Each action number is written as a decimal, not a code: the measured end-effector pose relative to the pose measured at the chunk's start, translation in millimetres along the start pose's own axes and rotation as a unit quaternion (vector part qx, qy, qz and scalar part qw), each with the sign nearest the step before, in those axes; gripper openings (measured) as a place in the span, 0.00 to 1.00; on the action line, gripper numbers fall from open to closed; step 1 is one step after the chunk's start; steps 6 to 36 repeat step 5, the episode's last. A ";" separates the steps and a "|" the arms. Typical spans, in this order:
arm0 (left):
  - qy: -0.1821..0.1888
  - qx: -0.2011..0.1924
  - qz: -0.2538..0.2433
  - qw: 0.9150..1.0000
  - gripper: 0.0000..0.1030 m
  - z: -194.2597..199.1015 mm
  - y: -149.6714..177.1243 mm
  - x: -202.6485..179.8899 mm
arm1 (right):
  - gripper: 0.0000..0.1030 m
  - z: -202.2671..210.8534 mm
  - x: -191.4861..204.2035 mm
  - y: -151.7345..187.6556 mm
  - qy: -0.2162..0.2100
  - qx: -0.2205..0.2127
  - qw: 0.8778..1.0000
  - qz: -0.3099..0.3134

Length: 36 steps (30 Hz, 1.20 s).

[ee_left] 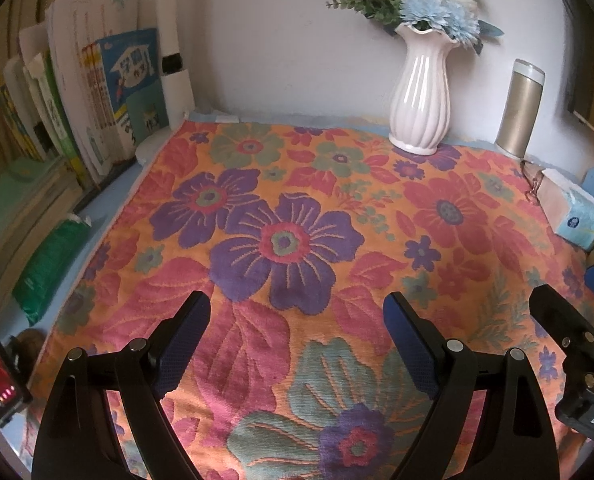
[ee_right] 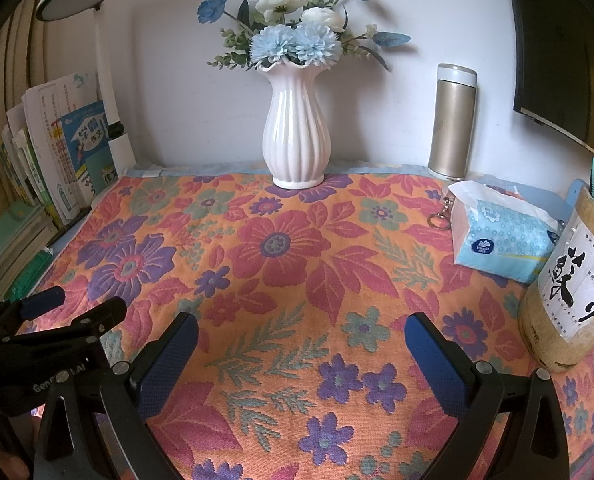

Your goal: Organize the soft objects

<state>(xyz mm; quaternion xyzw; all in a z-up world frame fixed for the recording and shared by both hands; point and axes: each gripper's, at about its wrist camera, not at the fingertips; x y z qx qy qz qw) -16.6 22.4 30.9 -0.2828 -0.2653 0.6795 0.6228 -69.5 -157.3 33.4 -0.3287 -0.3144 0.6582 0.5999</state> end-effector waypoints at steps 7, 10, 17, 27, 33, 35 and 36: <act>-0.016 -0.020 -0.014 1.000 0.85 4.9 0.2 -4.8 | 1.00 0.5 -0.7 -0.6 -0.001 -0.003 1.000 0.000; -0.016 -0.020 -0.014 1.000 0.85 4.9 0.2 -4.8 | 1.00 0.5 -0.7 -0.6 -0.001 -0.003 1.000 0.000; -0.016 -0.020 -0.014 1.000 0.85 4.9 0.2 -4.8 | 1.00 0.5 -0.7 -0.6 -0.001 -0.003 1.000 0.000; -0.016 -0.020 -0.014 1.000 0.85 4.9 0.2 -4.8 | 1.00 0.5 -0.7 -0.6 -0.001 -0.003 1.000 0.000; -0.016 -0.020 -0.014 1.000 0.85 4.9 0.2 -4.8 | 1.00 0.5 -0.7 -0.6 -0.001 -0.003 1.000 0.000; -0.016 -0.020 -0.014 1.000 0.85 4.9 0.2 -4.8 | 1.00 0.5 -0.7 -0.6 -0.001 -0.003 1.000 0.000; -0.016 -0.020 -0.014 1.000 0.85 4.9 0.2 -4.8 | 1.00 0.5 -0.7 -0.6 -0.001 -0.003 1.000 0.000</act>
Point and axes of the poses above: each gripper's, at about its wrist camera, not at the fingertips, and z roughly against the way its jaws point, x to its left, y to its underside, and after that the axes turned 7 degrees about z, right-handed
